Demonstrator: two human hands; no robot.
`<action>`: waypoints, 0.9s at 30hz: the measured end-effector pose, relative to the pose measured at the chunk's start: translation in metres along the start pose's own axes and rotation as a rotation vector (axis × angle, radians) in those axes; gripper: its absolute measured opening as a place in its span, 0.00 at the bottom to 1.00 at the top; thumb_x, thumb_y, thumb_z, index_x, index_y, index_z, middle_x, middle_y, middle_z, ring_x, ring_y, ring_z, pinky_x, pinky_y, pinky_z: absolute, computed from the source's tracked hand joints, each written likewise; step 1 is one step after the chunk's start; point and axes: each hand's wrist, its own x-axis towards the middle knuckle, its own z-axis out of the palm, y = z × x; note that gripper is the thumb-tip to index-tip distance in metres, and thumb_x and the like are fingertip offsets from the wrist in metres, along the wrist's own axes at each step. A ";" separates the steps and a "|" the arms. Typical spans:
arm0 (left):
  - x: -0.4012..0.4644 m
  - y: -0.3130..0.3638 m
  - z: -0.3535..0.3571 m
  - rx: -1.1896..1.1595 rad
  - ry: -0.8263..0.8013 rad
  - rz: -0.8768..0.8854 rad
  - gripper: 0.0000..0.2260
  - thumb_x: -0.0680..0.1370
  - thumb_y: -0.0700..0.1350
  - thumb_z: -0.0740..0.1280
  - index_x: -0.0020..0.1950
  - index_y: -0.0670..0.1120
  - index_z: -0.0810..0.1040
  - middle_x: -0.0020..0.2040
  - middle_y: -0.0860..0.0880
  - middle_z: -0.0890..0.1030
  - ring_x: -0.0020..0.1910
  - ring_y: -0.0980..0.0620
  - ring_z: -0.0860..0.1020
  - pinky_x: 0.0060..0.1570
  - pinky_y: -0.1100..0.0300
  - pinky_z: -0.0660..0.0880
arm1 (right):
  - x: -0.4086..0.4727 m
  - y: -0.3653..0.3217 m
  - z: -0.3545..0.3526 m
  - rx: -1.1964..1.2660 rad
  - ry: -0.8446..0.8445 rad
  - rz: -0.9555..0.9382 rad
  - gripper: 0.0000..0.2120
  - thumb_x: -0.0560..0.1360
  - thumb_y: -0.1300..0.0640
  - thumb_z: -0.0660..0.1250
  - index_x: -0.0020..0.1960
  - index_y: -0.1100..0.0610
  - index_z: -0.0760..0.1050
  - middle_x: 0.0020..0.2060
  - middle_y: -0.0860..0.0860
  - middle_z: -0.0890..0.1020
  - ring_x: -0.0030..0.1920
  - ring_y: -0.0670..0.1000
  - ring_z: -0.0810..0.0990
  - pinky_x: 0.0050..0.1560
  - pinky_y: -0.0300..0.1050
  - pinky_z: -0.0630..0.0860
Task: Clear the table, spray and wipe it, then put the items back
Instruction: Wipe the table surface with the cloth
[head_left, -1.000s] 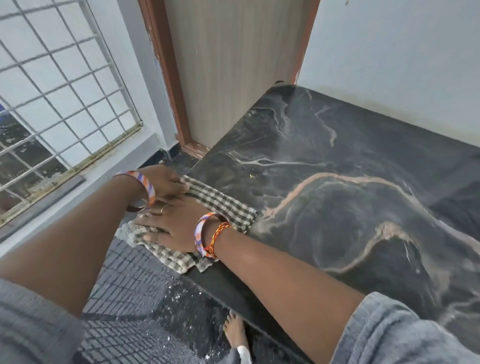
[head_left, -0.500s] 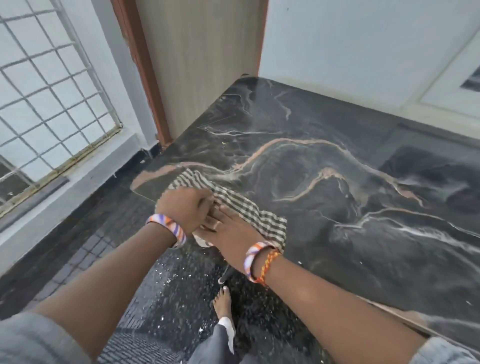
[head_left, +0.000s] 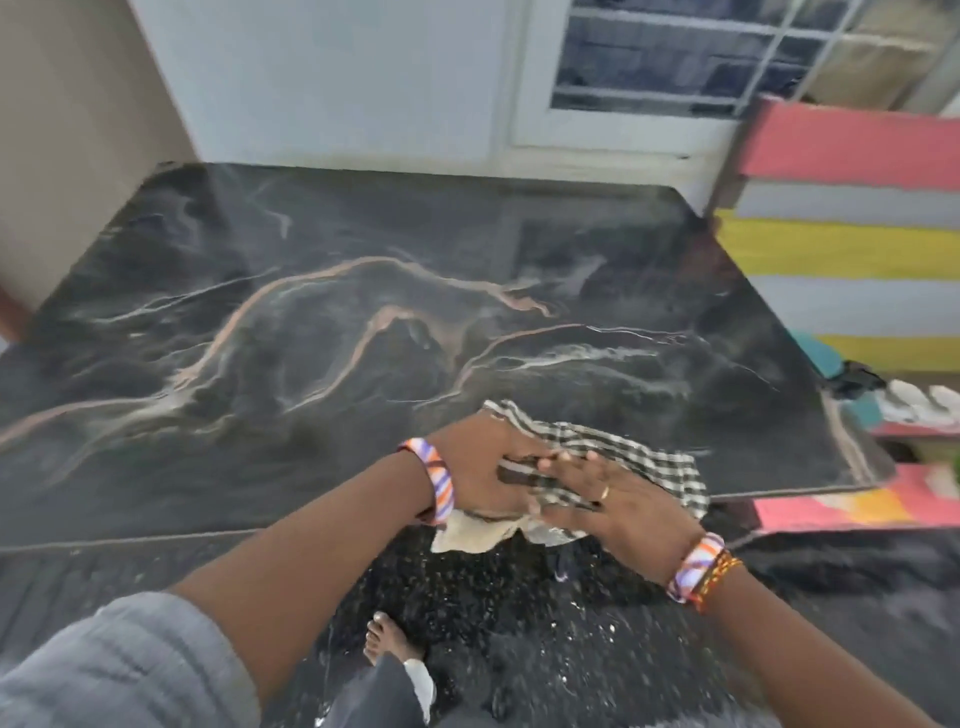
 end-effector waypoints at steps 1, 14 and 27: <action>0.016 0.012 0.003 0.006 -0.027 0.045 0.30 0.67 0.55 0.68 0.67 0.47 0.73 0.64 0.46 0.79 0.63 0.50 0.76 0.63 0.62 0.69 | -0.015 0.013 0.004 -0.008 -0.003 0.067 0.35 0.62 0.65 0.66 0.66 0.44 0.65 0.63 0.55 0.77 0.60 0.56 0.79 0.60 0.56 0.74; 0.177 0.061 -0.010 -0.002 0.004 0.129 0.23 0.71 0.55 0.70 0.63 0.48 0.76 0.65 0.49 0.77 0.64 0.51 0.74 0.63 0.60 0.70 | -0.127 0.130 0.019 0.339 -0.067 1.150 0.44 0.69 0.67 0.66 0.74 0.39 0.48 0.77 0.47 0.49 0.77 0.53 0.46 0.69 0.71 0.55; 0.284 0.153 0.015 -0.444 -0.633 0.016 0.10 0.77 0.47 0.65 0.54 0.43 0.76 0.50 0.44 0.79 0.41 0.54 0.76 0.37 0.67 0.76 | -0.208 0.178 0.015 0.955 0.317 2.041 0.13 0.73 0.73 0.61 0.57 0.73 0.74 0.45 0.58 0.77 0.47 0.54 0.74 0.45 0.46 0.70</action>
